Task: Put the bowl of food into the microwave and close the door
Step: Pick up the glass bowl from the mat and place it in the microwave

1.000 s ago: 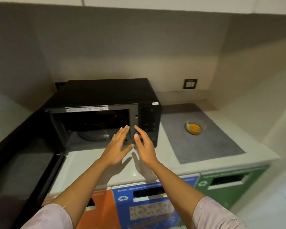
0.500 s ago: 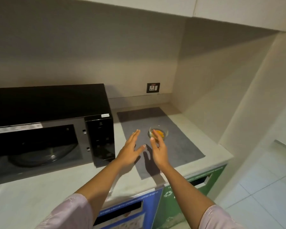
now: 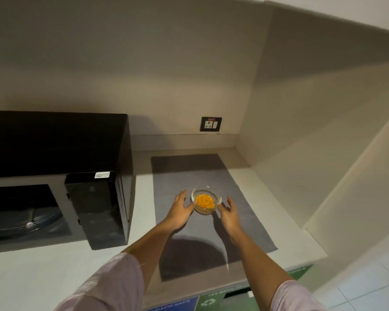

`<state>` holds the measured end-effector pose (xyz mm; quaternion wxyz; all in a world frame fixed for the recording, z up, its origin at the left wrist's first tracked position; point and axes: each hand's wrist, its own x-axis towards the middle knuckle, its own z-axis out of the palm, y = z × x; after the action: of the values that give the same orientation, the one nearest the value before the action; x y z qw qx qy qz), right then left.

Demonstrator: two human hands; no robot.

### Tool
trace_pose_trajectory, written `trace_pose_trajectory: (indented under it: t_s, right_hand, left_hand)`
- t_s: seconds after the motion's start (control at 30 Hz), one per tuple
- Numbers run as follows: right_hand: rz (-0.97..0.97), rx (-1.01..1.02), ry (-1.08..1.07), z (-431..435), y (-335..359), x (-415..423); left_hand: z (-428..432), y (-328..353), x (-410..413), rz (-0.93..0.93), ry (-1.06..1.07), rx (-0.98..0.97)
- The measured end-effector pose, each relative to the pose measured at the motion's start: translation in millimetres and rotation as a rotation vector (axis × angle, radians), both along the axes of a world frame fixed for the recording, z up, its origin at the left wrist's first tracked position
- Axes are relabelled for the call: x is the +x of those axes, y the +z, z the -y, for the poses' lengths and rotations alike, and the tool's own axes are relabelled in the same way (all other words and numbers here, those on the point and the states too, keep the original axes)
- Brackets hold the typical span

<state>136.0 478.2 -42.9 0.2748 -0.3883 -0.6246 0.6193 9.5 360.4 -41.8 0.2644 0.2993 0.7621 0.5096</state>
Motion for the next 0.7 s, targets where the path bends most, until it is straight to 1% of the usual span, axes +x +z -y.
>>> trace_pose_trajectory:
  t_s: [0.2, 0.27, 0.4, 0.5, 0.57, 0.7]
  right_hand:
    - [0.009, -0.144, -0.002, -37, -16, -27]
    - [0.030, -0.186, 0.011, -46, -24, -37]
    - [0.079, -0.179, 0.054, -53, -33, -45]
    - [0.080, -0.175, 0.048, -64, -39, -46]
    - [0.059, -0.149, 0.111, -64, -41, -42]
    - [-0.090, -0.180, 0.148, -59, -48, -39]
  left_hand:
    - [-45, -12, 0, 0.163, 0.120, 0.030]
    - [-56, -16, -1, 0.155, 0.167, 0.021]
    - [-65, -24, -1, 0.158, 0.167, 0.005]
    - [-68, -27, -3, 0.125, 0.176, -0.066]
    - [-69, -31, -7, 0.123, 0.191, -0.076]
    - [-70, -35, -10, 0.153, 0.244, -0.036]
